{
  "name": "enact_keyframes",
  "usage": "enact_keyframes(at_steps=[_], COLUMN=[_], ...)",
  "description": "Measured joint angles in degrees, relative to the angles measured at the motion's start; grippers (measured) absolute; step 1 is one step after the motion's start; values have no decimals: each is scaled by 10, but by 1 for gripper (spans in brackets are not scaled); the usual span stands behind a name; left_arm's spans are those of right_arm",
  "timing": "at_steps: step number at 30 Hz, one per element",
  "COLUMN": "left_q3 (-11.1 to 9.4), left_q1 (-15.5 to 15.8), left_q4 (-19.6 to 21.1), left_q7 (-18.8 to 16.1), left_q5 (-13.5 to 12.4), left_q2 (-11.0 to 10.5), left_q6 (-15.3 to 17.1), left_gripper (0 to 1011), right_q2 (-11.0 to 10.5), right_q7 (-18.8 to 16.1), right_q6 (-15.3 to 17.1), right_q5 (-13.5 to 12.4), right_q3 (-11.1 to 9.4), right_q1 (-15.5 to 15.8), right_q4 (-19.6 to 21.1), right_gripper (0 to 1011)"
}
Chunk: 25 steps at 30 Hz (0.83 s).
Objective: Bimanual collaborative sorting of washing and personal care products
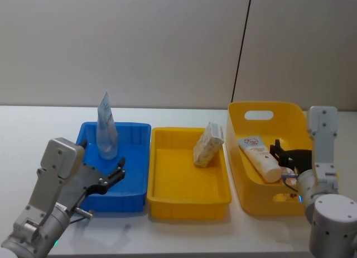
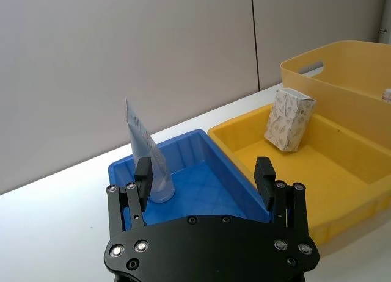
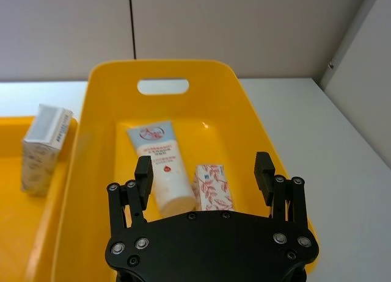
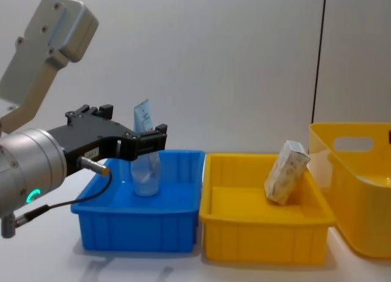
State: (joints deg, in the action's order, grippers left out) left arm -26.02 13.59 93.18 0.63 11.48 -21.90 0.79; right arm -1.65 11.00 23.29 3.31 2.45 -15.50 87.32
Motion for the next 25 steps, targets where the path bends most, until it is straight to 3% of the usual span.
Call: enact_keyframes(at_steps=[11,18,25], left_q3=[0,0,0], left_q1=[0,0,0], left_q4=[0,0,0], left_q7=[0,0,0], left_q5=[0,0,0], left_q2=[0,0,0], left_q6=[0,0,0], left_gripper=[1001,1001,1001], right_q2=[4,7,9], right_q7=[-38,-77,-96], right_q6=[-53,-96,-115], right_q5=[-33,-67,-87], right_q3=[-13,-24,-30], right_q1=[18,31,38], right_q4=[36,67,84], right_gripper=[1004,1004,1004])
